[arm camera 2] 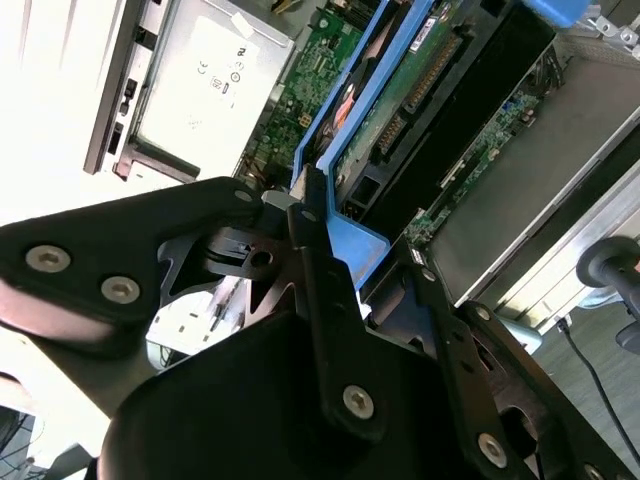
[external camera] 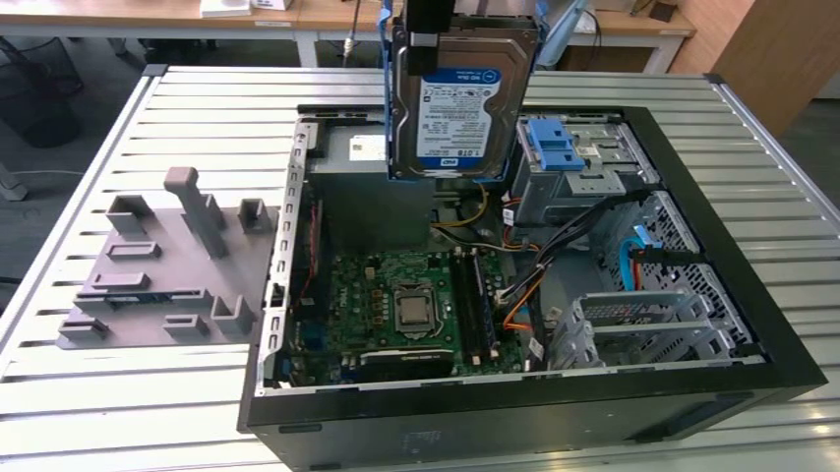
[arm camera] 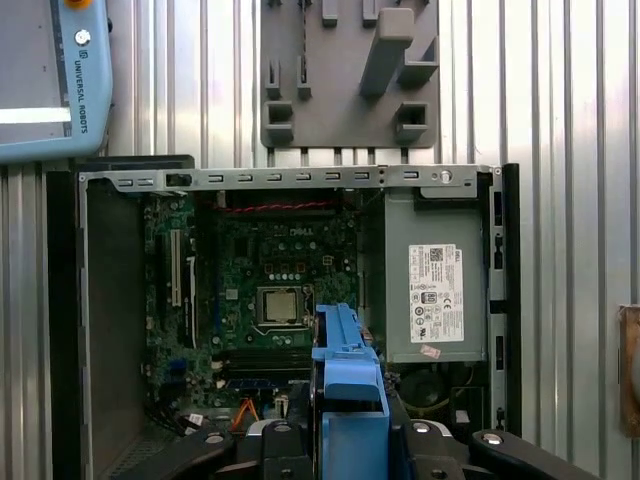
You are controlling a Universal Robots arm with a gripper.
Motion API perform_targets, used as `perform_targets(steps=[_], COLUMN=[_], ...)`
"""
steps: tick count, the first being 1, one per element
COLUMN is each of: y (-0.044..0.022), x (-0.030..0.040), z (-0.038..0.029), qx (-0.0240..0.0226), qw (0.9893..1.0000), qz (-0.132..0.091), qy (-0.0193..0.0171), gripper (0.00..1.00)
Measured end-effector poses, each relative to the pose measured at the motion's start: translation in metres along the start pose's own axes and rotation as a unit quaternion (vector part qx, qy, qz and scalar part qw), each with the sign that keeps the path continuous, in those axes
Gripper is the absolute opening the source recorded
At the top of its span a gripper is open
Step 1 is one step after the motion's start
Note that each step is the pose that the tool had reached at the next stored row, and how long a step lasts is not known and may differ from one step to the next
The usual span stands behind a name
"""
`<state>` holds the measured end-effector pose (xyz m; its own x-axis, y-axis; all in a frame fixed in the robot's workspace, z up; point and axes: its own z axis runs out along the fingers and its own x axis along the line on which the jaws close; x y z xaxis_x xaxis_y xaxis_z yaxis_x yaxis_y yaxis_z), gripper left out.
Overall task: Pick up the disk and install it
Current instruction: 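Pick up the disk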
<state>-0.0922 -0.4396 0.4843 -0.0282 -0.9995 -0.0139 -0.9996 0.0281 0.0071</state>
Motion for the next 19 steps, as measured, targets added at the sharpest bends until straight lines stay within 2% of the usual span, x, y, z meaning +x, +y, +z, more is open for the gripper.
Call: perform_targets(steps=[3, 11, 19], y=[-0.0023, -0.0025, -0.0026], x=[0.0003, 0.0004, 0.0060], z=[0.0001, 0.0002, 0.0001], qx=[0.0000, 0.0000, 0.0000], qw=[1.0000, 1.0000, 1.0000], qz=[0.000, 0.000, 0.000], qy=[0.0000, 0.0000, 0.0000], gripper=[0.36, 0.36, 0.36])
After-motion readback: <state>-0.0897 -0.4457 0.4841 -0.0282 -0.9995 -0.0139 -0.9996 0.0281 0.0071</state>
